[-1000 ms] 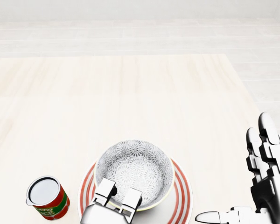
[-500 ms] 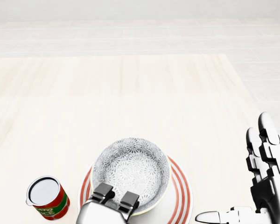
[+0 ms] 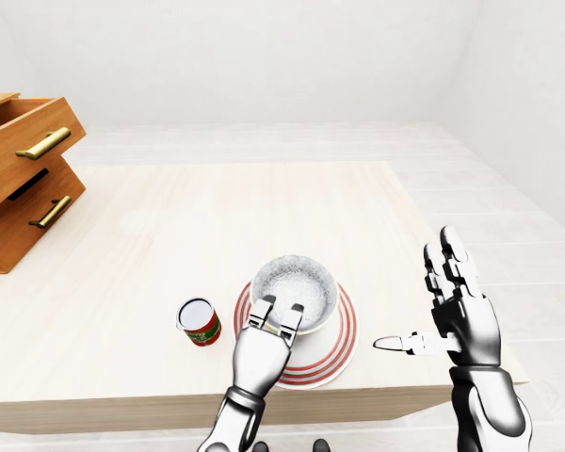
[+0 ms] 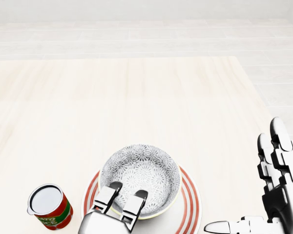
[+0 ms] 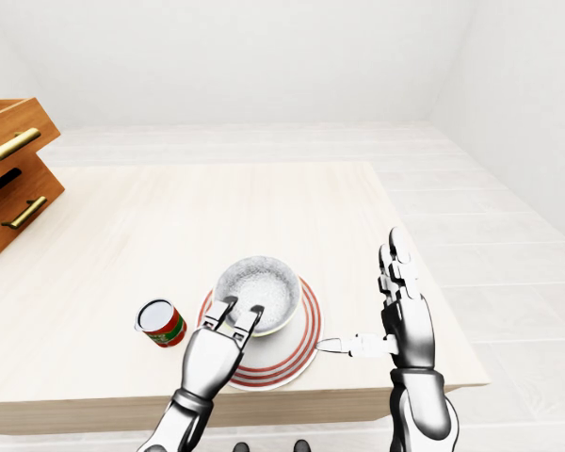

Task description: Put the bowl on the plate.

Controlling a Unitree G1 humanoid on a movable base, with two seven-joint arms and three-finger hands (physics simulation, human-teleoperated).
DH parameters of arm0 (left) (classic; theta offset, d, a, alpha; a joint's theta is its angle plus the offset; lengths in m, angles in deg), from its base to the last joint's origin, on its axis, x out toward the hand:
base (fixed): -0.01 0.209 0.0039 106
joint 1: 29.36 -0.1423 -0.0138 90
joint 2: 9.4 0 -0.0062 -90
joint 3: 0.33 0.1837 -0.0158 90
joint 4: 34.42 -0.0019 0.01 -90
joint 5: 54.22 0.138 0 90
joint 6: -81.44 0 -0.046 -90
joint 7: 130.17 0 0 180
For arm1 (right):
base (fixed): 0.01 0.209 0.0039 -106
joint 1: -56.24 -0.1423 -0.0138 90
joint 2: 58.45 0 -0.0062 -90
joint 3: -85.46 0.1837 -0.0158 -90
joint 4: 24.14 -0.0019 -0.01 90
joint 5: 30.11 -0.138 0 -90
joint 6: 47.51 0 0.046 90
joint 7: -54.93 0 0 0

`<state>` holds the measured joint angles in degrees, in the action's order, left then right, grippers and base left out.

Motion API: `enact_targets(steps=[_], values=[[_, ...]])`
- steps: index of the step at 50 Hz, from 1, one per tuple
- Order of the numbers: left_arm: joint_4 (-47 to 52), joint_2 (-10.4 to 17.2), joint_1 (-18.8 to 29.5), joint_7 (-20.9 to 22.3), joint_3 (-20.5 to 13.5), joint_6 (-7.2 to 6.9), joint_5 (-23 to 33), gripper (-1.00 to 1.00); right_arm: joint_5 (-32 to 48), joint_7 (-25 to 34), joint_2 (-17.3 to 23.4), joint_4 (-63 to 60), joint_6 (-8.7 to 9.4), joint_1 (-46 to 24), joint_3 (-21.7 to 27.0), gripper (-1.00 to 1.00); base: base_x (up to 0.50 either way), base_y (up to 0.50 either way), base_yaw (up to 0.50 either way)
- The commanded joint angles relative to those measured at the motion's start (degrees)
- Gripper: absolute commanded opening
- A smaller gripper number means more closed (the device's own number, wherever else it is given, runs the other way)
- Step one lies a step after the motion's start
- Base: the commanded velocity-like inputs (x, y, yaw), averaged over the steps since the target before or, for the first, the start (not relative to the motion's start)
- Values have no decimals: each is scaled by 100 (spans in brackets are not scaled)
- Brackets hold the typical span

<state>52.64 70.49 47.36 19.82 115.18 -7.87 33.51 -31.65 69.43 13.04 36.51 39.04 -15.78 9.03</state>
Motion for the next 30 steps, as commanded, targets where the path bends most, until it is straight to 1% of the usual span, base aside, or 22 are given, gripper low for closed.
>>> enact_targets(steps=[1,7,10,14,15,16,17,18,20,28,30], values=[[6,9,-22,8,-12,-21,-7,40,4,5,0,-45,24,11,3,100,0,0,0],[31,11,-27,13,-3,-25,-4,48,7,13,-3,-66,40,10,11,100,0,0,0],[55,12,-19,32,-7,-22,-15,69,4,11,-1,-49,49,-11,17,100,0,0,0],[64,11,-10,43,-15,-18,-23,72,11,6,-3,-9,29,-28,10,100,0,0,0],[59,11,-8,40,-16,-18,-23,75,15,4,-4,2,21,-31,7,100,0,0,0],[50,10,-3,29,-19,-13,-28,84,23,1,-2,31,5,-41,2,100,0,0,0],[46,10,0,29,-23,-11,-31,86,28,-4,4,51,0,-53,1,100,0,0,0],[35,9,9,29,-29,-9,-35,94,21,-6,10,60,8,-63,4,100,0,0,0],[23,6,17,23,-36,-6,-38,100,15,-9,15,65,11,-66,1,100,0,0,0],[-9,-16,96,59,-91,16,-68,100,4,-26,30,91,4,-82,-2,100,0,0,0],[-36,-23,110,56,-111,17,-73,100,-33,-15,37,54,25,-67,17,100,0,0,0]])
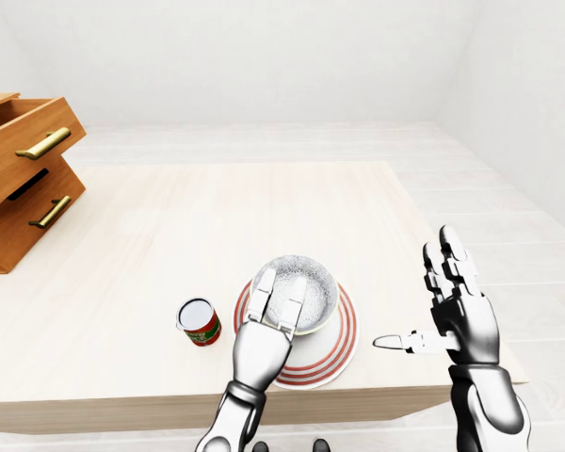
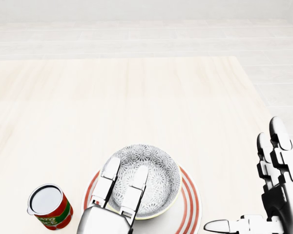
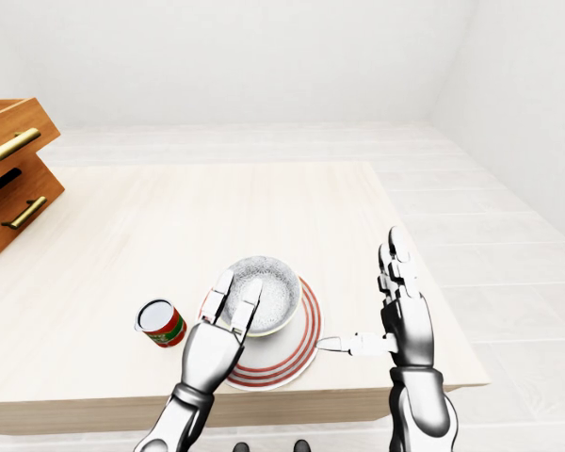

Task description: Put the bowl on the plate.

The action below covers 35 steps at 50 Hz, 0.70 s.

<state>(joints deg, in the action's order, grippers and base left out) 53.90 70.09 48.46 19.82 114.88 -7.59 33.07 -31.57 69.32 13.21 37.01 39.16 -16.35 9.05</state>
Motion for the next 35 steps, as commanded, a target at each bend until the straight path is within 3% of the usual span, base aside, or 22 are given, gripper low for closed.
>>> enact_targets(steps=[1,35], values=[[-165,15,-7,45,-82,-8,-27,100,-46,-3,21,2,18,-12,19,100,0,0,0],[1123,255,-590,394,90,-54,-93,100,-99,74,-31,-114,-17,108,85,100,0,0,0]])
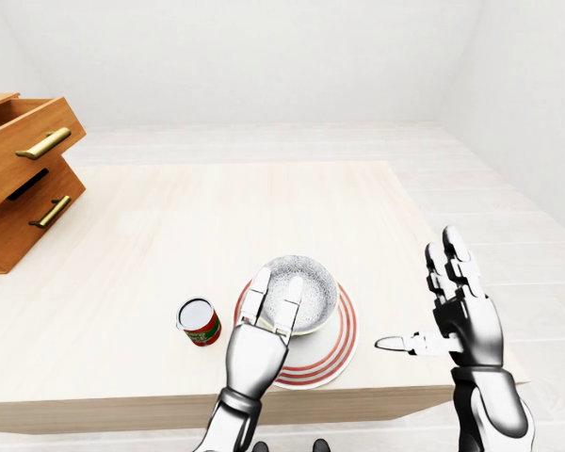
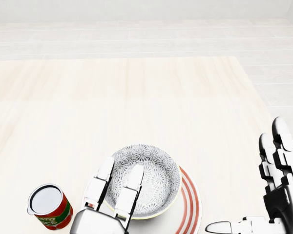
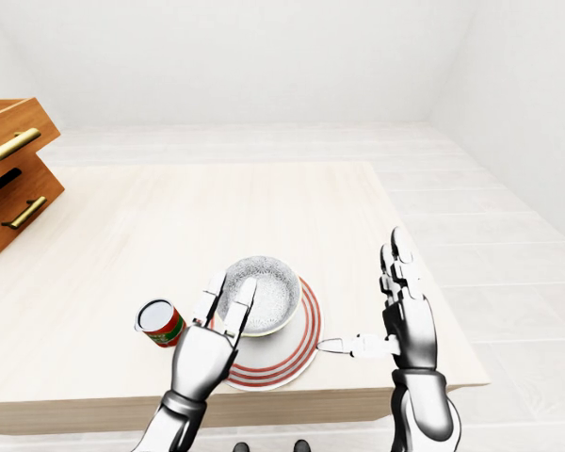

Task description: Put the bowl on the plate.

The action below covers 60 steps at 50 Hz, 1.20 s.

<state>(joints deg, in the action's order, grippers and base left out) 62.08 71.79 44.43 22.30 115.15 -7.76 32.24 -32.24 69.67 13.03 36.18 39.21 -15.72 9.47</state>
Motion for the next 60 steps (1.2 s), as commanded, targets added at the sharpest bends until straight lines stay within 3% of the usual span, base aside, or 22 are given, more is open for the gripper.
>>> enact_targets(steps=[1,20,39,55,60], values=[[336,92,-190,163,64,-39,-17,100,-47,51,-14,-55,-8,57,51,100,0,0,0],[921,207,-353,368,-59,46,-214,100,-3,61,-35,-174,106,20,74,100,0,0,0],[2121,325,-708,872,-313,201,-504,100,-19,88,-59,-155,47,53,77,100,0,0,0],[2324,303,-810,910,-658,412,-782,100,-18,91,-65,-107,5,63,75,100,0,0,0],[2371,271,-785,1021,-792,420,-903,100,-13,98,-72,-132,-2,86,65,100,0,0,0]])
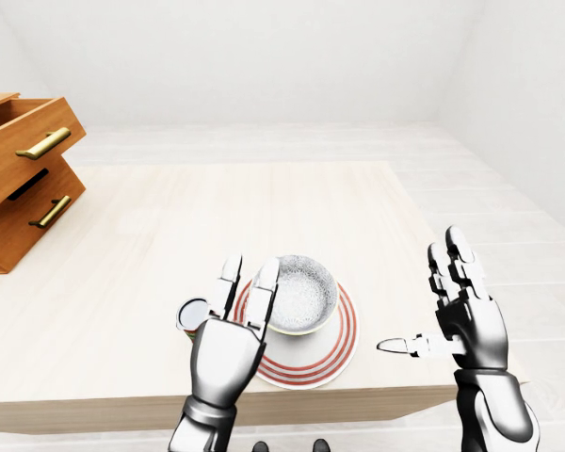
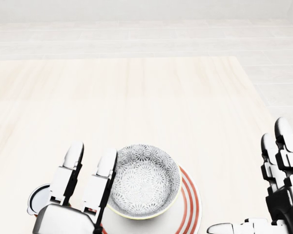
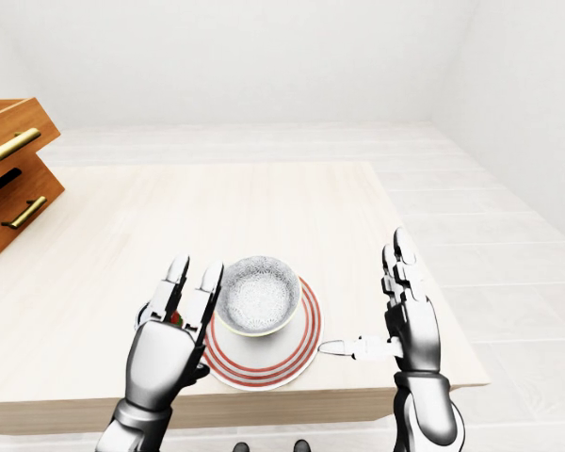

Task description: Put the bowl on the plate.

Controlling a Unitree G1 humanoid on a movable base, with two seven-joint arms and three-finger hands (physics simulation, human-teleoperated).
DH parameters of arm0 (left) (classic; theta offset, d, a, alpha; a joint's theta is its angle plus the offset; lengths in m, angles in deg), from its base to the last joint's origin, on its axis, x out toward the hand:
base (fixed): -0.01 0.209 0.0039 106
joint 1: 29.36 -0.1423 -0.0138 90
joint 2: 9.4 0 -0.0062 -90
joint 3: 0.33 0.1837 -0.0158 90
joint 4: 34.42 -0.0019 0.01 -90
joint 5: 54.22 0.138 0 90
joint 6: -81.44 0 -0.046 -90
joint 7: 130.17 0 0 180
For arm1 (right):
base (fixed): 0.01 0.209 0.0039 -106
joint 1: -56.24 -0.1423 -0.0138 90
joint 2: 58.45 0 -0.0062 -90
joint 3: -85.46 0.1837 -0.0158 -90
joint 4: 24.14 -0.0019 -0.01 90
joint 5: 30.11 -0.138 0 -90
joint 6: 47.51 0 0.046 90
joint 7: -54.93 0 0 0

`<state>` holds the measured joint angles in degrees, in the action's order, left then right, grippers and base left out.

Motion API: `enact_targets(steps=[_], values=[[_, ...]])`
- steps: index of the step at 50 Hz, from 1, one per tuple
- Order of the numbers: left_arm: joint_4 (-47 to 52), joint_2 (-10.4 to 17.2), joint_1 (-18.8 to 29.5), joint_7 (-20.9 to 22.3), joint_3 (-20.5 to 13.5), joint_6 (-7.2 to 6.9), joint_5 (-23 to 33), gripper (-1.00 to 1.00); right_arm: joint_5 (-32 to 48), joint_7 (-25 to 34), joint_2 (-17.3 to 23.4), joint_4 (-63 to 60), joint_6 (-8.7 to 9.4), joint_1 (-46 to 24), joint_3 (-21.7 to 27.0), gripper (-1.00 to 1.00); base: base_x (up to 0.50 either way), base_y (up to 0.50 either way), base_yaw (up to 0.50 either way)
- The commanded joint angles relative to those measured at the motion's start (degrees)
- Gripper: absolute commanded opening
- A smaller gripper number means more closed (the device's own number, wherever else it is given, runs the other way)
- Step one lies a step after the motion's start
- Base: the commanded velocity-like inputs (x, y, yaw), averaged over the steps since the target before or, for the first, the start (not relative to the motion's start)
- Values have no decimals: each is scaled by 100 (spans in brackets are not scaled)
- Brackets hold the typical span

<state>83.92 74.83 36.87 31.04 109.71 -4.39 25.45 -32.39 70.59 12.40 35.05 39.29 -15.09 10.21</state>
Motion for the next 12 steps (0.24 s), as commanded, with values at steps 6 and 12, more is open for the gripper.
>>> enact_targets(steps=[6,12], values=[[121,-93,121,294,-481,83,-389,100,-8,17,-16,-56,-11,55,-3,100,0,0,0],[204,-203,239,545,-780,83,-587,100,-24,35,-30,-109,7,78,8,100,0,0,0]])
